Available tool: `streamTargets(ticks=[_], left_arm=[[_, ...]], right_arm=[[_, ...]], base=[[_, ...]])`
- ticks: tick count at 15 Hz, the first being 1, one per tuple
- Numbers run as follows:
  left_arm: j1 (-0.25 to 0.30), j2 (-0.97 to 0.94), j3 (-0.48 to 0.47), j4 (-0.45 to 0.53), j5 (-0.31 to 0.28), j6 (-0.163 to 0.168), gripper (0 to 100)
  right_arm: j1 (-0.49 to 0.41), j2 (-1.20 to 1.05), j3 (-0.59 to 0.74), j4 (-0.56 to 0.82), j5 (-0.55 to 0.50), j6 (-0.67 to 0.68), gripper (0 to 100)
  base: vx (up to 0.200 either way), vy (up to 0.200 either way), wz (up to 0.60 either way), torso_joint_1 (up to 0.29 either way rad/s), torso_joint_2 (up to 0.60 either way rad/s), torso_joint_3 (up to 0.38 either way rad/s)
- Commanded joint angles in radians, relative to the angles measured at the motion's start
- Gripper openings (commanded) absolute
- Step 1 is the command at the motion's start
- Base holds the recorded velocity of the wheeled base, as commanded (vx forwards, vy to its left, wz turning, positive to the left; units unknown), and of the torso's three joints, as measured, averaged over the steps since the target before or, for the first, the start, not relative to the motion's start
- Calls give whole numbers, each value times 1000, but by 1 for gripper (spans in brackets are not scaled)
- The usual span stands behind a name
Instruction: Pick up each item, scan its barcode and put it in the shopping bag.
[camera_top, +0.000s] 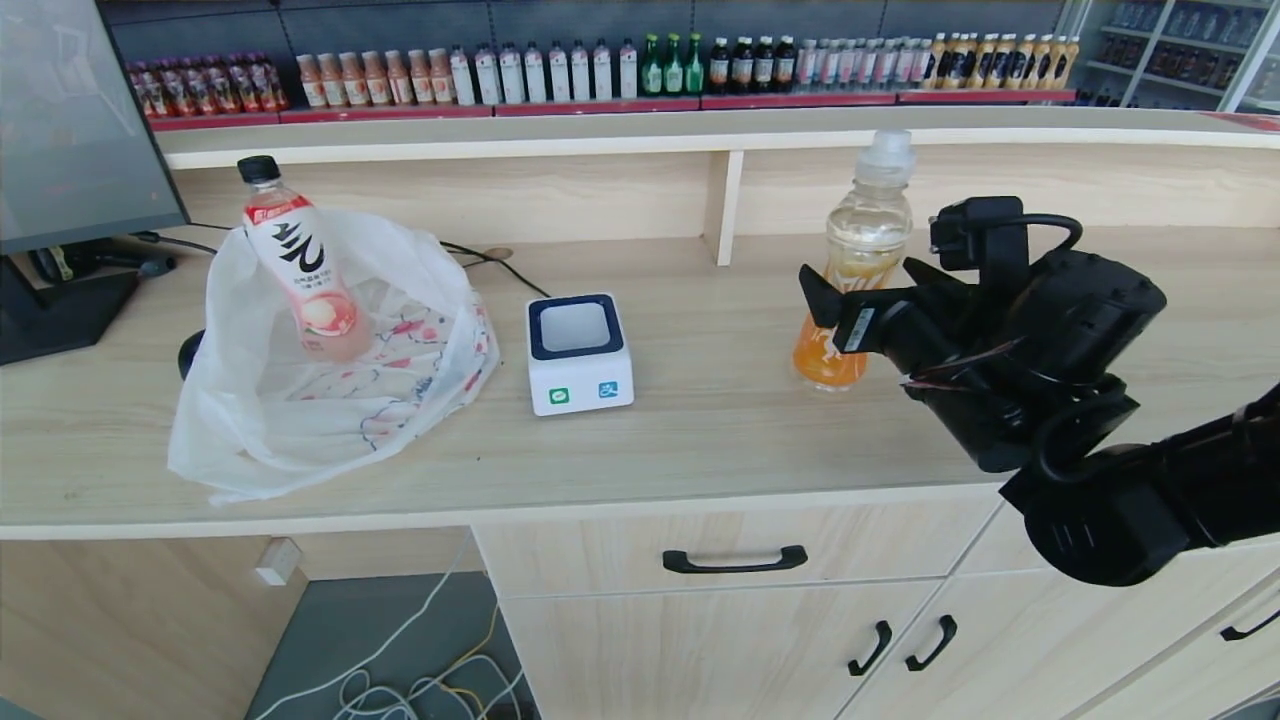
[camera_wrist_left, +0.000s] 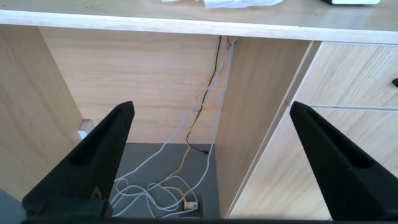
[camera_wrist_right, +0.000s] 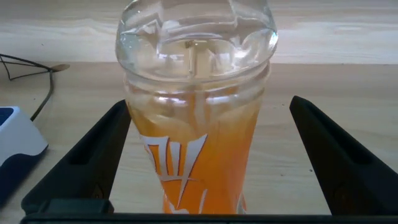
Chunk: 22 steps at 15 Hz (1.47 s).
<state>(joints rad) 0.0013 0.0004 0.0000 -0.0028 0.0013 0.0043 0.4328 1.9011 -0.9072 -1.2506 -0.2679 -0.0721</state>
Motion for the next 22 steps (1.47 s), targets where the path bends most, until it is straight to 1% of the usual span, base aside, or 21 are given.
streamTargets(ticks=[1, 2, 6, 11, 22], left_arm=[[0, 0, 0, 0, 0, -1, 100], [0, 0, 0, 0, 0, -1, 100], [0, 0, 0, 0, 0, 0, 100], [0, 0, 0, 0, 0, -1, 100], [0, 0, 0, 0, 0, 0, 100]], right_arm=[[0, 15, -15, 8, -1, 5, 100], [0, 9, -35, 54, 7, 6, 100], [0, 16, -119, 131, 15, 8, 100], [-2, 24, -177, 192, 24, 8, 100], [-2, 39, -191, 201, 24, 22, 100]], base=[[0, 0, 0, 0, 0, 0], [0, 0, 0, 0, 0, 0], [0, 0, 0, 0, 0, 0], [0, 0, 0, 0, 0, 0], [0, 0, 0, 0, 0, 0]])
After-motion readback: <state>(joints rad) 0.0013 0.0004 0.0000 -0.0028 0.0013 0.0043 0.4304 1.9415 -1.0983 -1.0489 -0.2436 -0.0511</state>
